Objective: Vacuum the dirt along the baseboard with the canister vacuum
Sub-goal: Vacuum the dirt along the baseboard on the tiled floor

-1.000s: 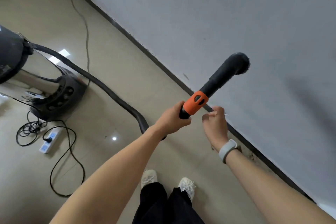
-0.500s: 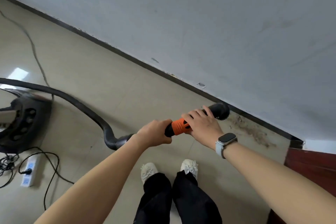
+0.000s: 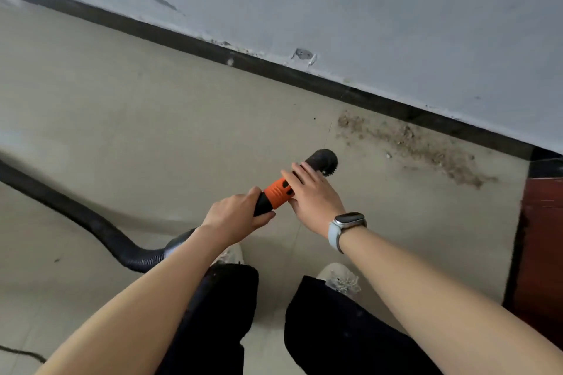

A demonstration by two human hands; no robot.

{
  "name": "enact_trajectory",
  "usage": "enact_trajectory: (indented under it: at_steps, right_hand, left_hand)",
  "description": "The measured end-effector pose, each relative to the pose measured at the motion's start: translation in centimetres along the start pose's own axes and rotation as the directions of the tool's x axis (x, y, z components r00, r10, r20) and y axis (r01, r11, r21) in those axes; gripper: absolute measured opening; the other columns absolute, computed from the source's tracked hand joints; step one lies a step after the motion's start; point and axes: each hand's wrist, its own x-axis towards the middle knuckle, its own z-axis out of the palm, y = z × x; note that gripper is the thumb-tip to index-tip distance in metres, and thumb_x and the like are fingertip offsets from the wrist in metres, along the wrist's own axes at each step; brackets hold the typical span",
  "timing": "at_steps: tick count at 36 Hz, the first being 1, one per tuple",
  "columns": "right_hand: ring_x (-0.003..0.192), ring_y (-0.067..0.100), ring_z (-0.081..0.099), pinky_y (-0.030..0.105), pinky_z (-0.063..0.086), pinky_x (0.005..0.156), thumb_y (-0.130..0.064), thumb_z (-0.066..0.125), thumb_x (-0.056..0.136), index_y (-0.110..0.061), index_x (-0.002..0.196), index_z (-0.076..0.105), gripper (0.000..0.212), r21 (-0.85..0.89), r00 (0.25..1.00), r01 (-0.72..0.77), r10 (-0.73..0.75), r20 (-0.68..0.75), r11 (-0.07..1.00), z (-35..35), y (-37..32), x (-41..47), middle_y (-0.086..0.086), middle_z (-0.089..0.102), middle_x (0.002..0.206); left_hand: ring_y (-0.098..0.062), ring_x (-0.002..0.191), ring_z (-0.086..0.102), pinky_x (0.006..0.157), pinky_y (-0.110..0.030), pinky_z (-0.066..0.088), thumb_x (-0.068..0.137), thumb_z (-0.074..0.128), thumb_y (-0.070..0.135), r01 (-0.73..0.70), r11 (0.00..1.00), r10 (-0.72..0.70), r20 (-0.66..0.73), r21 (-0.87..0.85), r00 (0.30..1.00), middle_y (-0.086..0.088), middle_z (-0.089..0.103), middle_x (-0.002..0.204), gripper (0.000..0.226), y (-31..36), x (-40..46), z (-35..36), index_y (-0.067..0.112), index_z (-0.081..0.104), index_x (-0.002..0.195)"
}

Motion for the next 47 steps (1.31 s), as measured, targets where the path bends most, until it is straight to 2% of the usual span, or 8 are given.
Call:
enact_trajectory:
  at_steps: [8,13,18,21,25,29,37,47]
  right_hand:
    - [0.144,0.029,0.021,0.038,0.021,0.118,-0.017,0.035,0.102,-0.015,0.154,0.017,0.055,0.032,0.996,0.059,-0.061,0.064,0.998,10.7,3.7,3.6,0.014,0.021,0.158]
    - [0.110,0.024,0.051,0.036,0.045,0.084,-0.024,0.039,0.101,-0.009,0.137,0.040,0.039,0.305,0.980,-0.096,0.144,-0.136,0.947,12.5,4.2,6.8,0.008,0.046,0.131]
    - [0.082,0.023,0.058,0.031,0.044,0.070,-0.047,0.046,0.095,-0.009,0.102,0.045,0.039,0.797,0.744,-0.481,0.651,0.152,0.364,14.3,3.6,9.0,0.002,0.057,0.093]
    - [0.084,0.026,0.068,0.040,0.057,0.081,-0.064,0.044,0.086,-0.009,0.109,0.053,0.060,0.789,0.609,-0.614,0.651,0.452,0.027,14.9,3.3,9.5,0.007,0.068,0.092]
    - [0.099,0.028,0.063,0.041,0.058,0.084,-0.045,0.047,0.096,-0.009,0.109,0.049,0.038,0.766,0.589,-0.593,0.514,0.623,-0.248,14.3,4.1,10.0,0.012,0.061,0.104]
    - [0.096,0.028,0.062,0.039,0.058,0.082,-0.041,0.040,0.101,-0.007,0.106,0.049,0.036,0.774,0.594,-0.597,0.531,0.604,-0.212,14.3,4.9,10.6,0.013,0.058,0.102]
    - [0.116,0.032,0.054,0.042,0.044,0.102,-0.050,0.038,0.098,-0.002,0.135,0.040,0.060,0.781,0.680,-0.620,0.544,0.492,0.069,12.6,5.2,14.2,0.015,0.056,0.127]
    - [0.100,0.032,0.060,0.043,0.051,0.093,-0.050,0.039,0.094,-0.007,0.109,0.043,0.046,0.782,0.776,-0.570,0.477,0.412,0.252,10.0,2.9,20.8,0.011,0.057,0.101]
  left_hand:
    - [-0.030,0.079,0.063,0.061,-0.033,0.041,0.093,0.051,0.053,0.052,0.997,-0.045,-0.124,0.050,0.991,-0.006,0.065,0.093,0.040,-7.0,6.8,8.0,0.017,0.045,0.110]
    - [-0.030,0.080,0.064,0.058,-0.033,0.036,0.092,0.055,0.050,-0.024,0.998,0.034,-0.187,0.059,0.982,-0.002,0.064,0.090,0.040,-8.3,9.6,9.4,0.017,0.048,0.113]
    - [-0.033,0.080,0.064,0.058,-0.032,0.032,0.092,0.056,0.049,-0.117,0.990,0.131,-0.218,0.077,0.967,-0.006,0.068,0.093,0.043,-7.9,11.2,11.2,0.015,0.050,0.117]
    - [-0.032,0.075,0.064,0.057,-0.032,0.033,0.082,0.042,0.068,-0.176,0.984,0.180,-0.199,0.041,0.963,-0.004,0.067,0.086,0.061,-8.2,11.3,12.6,0.018,0.052,0.116]
    - [-0.029,0.072,0.064,0.052,-0.030,0.030,0.074,0.033,0.074,-0.245,0.967,0.255,-0.194,0.075,0.947,-0.001,0.067,0.086,0.072,-8.2,11.9,13.0,0.018,0.053,0.115]
    - [-0.029,0.073,0.063,0.053,-0.030,0.029,0.073,0.028,0.075,-0.269,0.957,0.286,-0.193,0.111,0.939,-0.001,0.067,0.090,0.077,-7.5,12.6,12.0,0.017,0.052,0.117]
    - [-0.037,0.077,0.062,0.057,-0.034,0.030,0.094,0.055,0.041,-0.113,0.991,0.080,-0.335,-0.078,0.939,-0.009,0.066,0.084,0.037,-5.7,12.5,12.2,0.012,0.048,0.117]
    - [-0.030,0.065,0.057,0.053,-0.034,0.034,0.096,0.049,0.040,0.039,0.968,-0.128,-0.354,-0.247,0.926,0.002,0.052,0.068,0.029,-7.2,14.5,10.2,0.015,0.043,0.110]
